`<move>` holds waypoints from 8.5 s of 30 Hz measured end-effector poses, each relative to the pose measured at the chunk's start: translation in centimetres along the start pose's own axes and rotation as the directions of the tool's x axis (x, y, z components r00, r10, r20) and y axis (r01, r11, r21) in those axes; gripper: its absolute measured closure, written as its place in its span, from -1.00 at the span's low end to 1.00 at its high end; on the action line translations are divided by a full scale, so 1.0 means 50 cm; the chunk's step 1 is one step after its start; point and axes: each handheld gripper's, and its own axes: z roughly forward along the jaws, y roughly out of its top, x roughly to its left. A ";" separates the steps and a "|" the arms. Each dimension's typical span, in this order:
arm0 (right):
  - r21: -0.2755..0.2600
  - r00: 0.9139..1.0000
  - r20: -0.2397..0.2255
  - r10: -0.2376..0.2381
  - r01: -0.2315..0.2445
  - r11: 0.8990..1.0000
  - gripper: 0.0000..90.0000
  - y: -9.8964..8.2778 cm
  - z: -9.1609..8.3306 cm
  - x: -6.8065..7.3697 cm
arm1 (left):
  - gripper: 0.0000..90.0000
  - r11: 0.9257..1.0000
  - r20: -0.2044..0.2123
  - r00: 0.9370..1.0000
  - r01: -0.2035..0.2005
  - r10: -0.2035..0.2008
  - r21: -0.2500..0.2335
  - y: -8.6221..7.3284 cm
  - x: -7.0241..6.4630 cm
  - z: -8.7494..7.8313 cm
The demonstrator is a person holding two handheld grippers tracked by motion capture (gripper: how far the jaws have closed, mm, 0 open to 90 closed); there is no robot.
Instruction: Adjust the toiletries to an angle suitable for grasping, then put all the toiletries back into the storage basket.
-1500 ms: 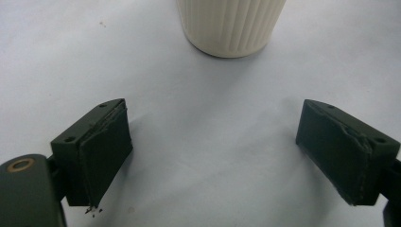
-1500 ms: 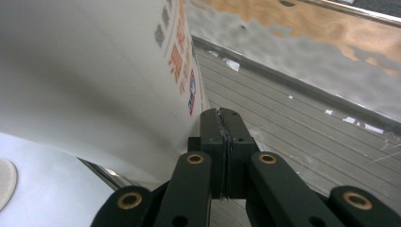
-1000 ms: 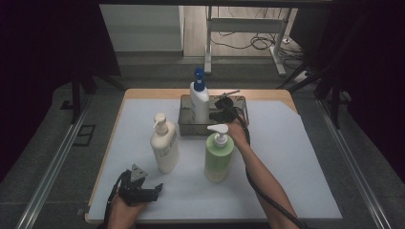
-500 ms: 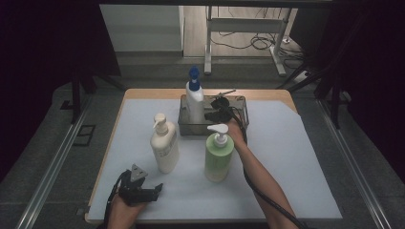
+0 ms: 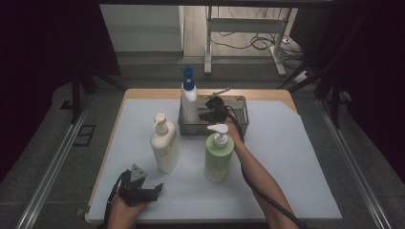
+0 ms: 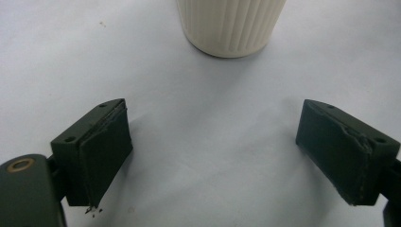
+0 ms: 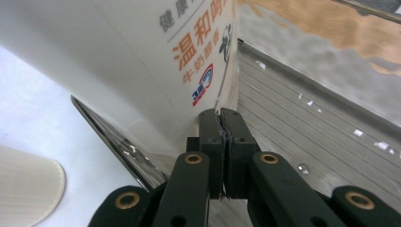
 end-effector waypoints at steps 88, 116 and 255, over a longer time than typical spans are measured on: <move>-0.095 0.992 0.057 -0.117 0.122 0.988 -0.60 -0.115 -0.215 -0.010 | -0.76 1.000 -0.001 1.000 0.000 0.000 -0.001 0.000 0.000 0.000; -0.065 0.982 0.094 -0.165 0.171 0.983 -0.71 -0.214 -0.290 -0.018 | -0.76 1.000 -0.002 1.000 0.000 0.000 -0.001 0.000 -0.001 0.000; -0.145 0.980 0.073 -0.186 0.195 0.970 -0.72 -0.036 -0.334 0.125 | -0.76 1.000 -0.002 1.000 -0.003 0.003 -0.003 0.000 0.001 0.001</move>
